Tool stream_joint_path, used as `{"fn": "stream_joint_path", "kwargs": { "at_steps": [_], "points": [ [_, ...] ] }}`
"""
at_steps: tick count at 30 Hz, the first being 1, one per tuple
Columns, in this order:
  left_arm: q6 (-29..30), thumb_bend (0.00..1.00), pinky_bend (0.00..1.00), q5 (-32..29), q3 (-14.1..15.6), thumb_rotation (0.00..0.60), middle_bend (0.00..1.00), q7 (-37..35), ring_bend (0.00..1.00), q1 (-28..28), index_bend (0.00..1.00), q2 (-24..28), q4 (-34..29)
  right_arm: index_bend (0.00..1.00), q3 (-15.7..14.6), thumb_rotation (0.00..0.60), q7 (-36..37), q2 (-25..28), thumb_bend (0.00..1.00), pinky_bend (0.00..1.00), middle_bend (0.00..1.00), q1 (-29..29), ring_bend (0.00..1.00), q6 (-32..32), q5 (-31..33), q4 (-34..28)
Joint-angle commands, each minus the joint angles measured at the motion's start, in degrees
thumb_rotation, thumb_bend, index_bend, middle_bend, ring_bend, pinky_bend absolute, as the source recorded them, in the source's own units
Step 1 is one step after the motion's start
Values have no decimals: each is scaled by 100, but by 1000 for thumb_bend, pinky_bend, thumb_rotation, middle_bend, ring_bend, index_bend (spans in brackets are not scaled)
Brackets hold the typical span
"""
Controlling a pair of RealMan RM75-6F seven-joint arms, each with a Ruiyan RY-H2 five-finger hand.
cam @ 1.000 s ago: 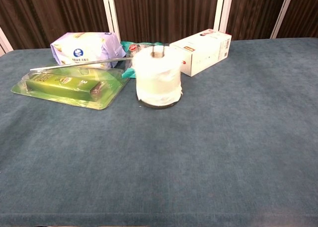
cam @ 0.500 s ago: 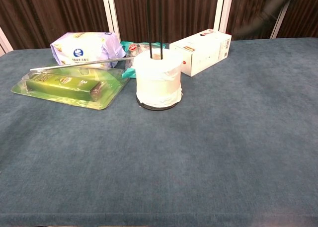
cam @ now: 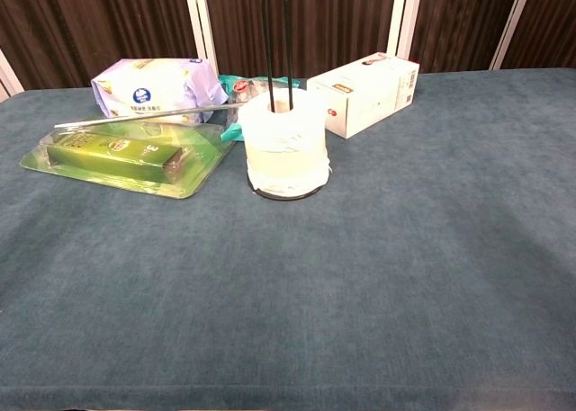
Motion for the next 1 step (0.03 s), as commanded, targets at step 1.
{"fn": "stream_joint_path", "kwargs": {
  "at_steps": [1],
  "points": [
    [10, 463, 72, -11, -2, 600, 62, 29, 22, 13, 0, 13, -13, 0, 158, 600, -111, -82, 178, 0, 0, -171, 0, 107, -60, 68]
  ]
}}
